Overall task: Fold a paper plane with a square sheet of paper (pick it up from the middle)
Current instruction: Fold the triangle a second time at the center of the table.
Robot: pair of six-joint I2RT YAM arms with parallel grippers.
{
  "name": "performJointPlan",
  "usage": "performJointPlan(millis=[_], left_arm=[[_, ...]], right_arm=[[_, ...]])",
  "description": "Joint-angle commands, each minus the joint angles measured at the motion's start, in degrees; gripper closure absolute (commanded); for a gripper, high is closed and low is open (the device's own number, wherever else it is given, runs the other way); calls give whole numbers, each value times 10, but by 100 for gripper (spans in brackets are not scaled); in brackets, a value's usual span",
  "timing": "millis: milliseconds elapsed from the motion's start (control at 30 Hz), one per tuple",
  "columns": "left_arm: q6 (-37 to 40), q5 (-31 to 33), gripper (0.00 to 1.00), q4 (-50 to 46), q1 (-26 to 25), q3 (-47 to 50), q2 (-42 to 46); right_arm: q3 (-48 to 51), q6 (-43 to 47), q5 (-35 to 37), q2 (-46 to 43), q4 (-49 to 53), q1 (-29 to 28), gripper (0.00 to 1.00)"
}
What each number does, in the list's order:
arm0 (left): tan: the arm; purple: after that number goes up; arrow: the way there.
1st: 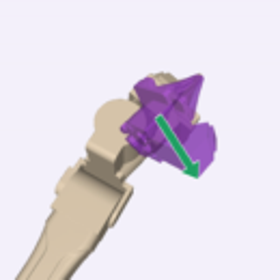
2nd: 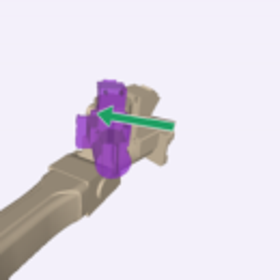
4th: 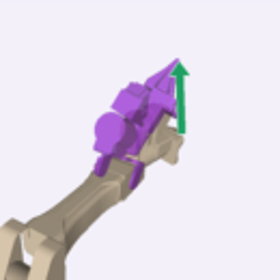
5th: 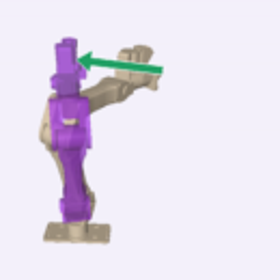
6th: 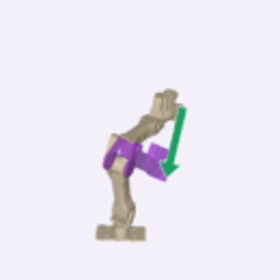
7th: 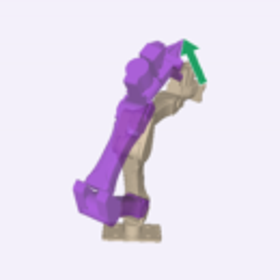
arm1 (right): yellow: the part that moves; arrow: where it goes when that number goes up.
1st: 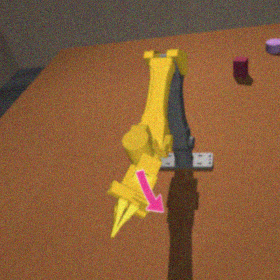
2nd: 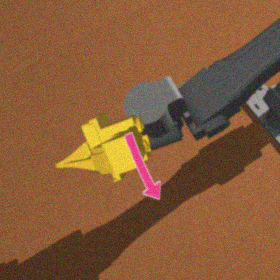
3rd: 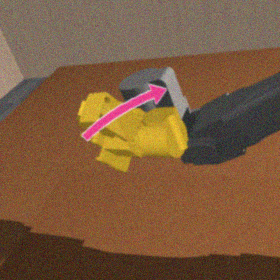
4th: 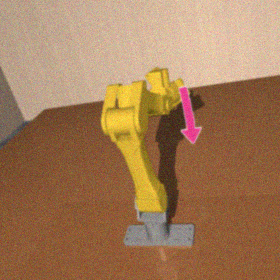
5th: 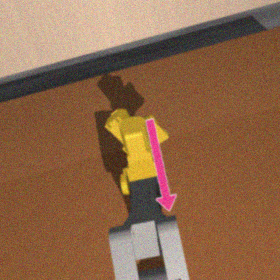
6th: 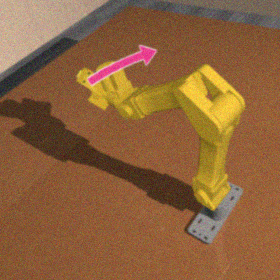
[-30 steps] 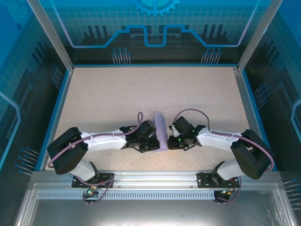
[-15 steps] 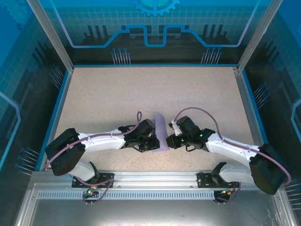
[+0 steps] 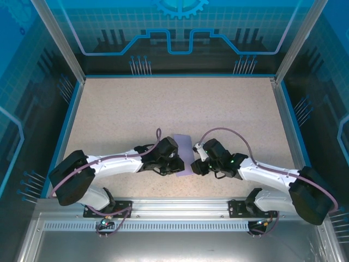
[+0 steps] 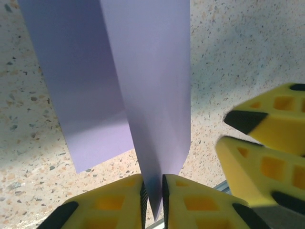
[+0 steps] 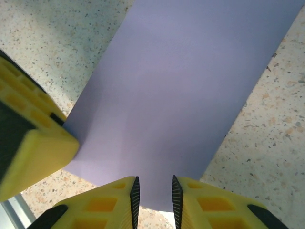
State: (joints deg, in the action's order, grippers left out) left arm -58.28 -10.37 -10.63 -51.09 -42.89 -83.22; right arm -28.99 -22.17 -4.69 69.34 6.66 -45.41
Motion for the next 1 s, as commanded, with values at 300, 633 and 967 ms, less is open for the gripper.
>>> performJointPlan(millis=[300, 633, 967], left_arm=[[1, 0, 97, -38, 3, 10, 19], [74, -11, 100, -102, 29, -14, -8], [171, -39, 100, -182, 83, -72, -26]], right_arm=[[8, -5, -25, 55, -58, -2, 75], [4, -23, -50, 65, -82, -2, 75], [-13, -38, -76, 107, -113, 9, 75]])
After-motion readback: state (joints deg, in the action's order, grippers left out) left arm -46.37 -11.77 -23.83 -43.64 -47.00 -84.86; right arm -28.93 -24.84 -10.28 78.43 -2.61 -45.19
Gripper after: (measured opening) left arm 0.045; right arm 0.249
